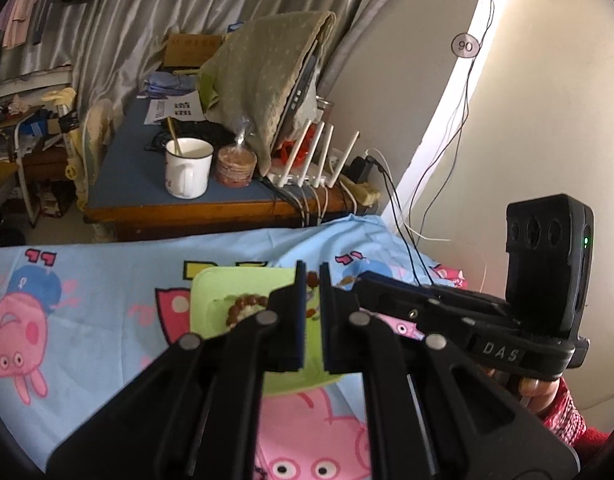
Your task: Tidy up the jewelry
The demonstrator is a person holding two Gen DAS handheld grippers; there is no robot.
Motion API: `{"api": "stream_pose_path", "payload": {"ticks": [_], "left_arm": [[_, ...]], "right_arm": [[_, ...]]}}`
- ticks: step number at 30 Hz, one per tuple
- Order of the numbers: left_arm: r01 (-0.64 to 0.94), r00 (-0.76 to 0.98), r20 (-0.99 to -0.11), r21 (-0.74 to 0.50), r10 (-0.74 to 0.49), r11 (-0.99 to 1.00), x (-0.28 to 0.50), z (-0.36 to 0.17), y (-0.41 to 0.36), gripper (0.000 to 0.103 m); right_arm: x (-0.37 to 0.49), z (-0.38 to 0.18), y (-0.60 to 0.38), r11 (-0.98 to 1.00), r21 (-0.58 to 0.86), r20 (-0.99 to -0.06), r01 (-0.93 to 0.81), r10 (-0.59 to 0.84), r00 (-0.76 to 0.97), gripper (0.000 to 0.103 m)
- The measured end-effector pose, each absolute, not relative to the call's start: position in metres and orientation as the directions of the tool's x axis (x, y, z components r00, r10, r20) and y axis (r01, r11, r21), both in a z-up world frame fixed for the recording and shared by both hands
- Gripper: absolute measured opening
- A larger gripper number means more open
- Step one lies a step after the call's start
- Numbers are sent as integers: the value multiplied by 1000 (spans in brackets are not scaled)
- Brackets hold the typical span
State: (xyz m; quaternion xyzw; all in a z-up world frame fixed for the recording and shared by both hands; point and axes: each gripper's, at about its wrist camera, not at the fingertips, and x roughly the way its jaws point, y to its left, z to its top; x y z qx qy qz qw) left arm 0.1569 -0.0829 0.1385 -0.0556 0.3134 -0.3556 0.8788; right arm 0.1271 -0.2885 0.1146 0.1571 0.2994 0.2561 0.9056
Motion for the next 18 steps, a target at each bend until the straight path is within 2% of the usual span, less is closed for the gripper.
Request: {"api": "stream_pose_path", "payload": {"ticks": [10, 13, 15, 16, 18], "left_arm": [[575, 495, -593, -325, -636, 751, 199, 97, -120, 5], [566, 459, -634, -332, -623, 755, 208, 75, -129, 6], [561, 423, -678, -325, -601, 761, 214, 56, -136, 15], [546, 422, -701, -309, -575, 779, 218, 46, -139, 15], [520, 410, -730, -306, -548, 797, 223, 35, -137, 15]], "right_arm": [[154, 69, -305, 832, 460, -522, -310, 536, 664, 0], [158, 53, -313, 816, 497, -512, -295, 550, 660, 0], [161, 44, -315, 837, 478, -529, -267, 517, 673, 0], [163, 39, -314, 852, 458, -545, -255, 495, 677, 0], [162, 36, -314, 855, 458, -546, -243, 487, 682, 7]]}}
